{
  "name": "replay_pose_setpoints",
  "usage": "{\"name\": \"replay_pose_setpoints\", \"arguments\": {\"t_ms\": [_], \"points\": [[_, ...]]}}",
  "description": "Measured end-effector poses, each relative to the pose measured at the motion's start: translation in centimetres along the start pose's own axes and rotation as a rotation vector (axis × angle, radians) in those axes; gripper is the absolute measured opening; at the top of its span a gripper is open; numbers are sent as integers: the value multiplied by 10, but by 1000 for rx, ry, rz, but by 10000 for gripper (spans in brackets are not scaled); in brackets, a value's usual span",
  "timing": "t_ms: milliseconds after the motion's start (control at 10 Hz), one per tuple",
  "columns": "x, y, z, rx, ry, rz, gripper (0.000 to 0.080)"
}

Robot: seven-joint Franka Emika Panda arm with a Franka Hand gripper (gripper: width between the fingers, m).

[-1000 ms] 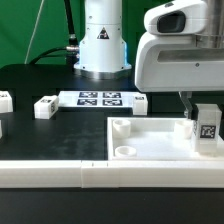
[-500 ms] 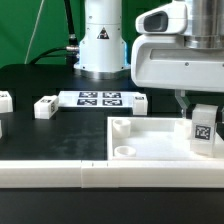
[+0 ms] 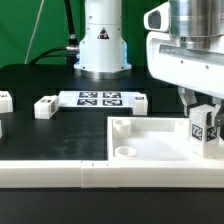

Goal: Assemble one leg

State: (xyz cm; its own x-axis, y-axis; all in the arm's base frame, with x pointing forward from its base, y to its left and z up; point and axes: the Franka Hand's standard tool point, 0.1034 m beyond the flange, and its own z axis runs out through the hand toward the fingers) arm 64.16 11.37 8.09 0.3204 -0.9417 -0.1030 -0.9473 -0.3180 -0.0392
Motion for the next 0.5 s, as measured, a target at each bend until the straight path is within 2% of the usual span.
{"name": "replay_pose_setpoints", "arguments": {"t_ms": [200,400,500], "points": [[-1,0,0,-4,6,220,292],[-1,0,1,-4,-1,299,292],[-2,0,1,-5,-1,275,504]]}}
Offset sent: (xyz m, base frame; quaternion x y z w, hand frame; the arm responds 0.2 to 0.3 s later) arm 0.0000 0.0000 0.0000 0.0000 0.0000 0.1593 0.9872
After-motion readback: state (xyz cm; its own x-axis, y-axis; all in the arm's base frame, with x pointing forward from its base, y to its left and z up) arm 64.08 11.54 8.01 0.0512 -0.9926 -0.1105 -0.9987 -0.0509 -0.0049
